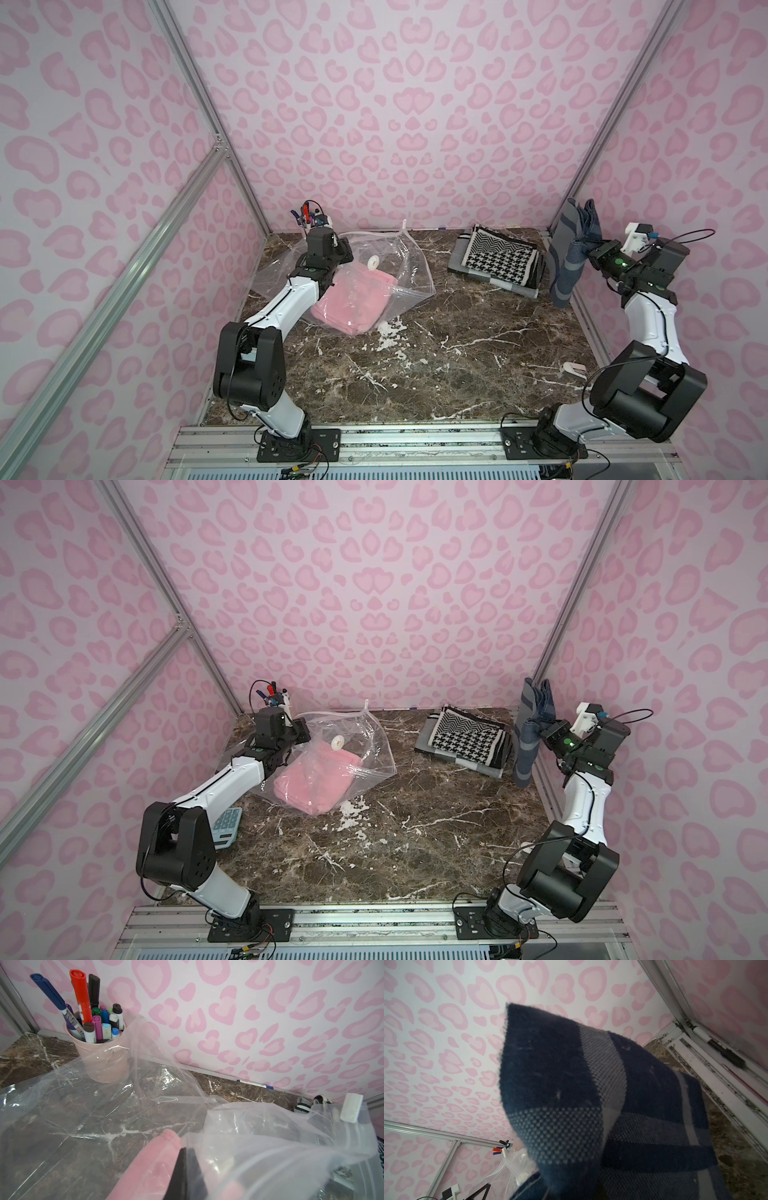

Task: Take the blanket out of the vacuum bag
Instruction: Place the blanket at the corner of the board.

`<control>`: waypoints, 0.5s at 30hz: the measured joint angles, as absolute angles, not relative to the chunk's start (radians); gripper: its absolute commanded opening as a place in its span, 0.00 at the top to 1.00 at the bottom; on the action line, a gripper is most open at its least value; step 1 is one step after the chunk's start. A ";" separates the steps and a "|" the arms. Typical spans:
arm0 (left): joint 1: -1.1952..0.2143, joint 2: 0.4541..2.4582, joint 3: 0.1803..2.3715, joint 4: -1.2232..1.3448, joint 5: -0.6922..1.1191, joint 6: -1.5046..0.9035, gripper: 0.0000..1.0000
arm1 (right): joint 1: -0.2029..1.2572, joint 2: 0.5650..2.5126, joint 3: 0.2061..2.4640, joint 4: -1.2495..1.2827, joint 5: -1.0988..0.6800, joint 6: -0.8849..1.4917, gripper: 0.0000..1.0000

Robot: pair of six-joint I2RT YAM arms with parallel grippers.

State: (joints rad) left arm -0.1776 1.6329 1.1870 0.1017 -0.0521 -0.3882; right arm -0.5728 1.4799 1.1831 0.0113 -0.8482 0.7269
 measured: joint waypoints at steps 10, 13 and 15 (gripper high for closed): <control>-0.176 1.663 1.187 0.102 -0.064 -0.378 0.96 | -0.574 1.518 1.185 0.041 -0.830 0.733 1.00; -0.177 1.669 1.187 0.103 -0.062 -0.378 0.96 | -0.574 1.525 1.185 0.052 -0.824 0.735 1.00; -0.176 1.671 1.187 0.103 -0.059 -0.378 0.96 | -0.573 1.531 1.185 0.065 -0.824 0.742 1.00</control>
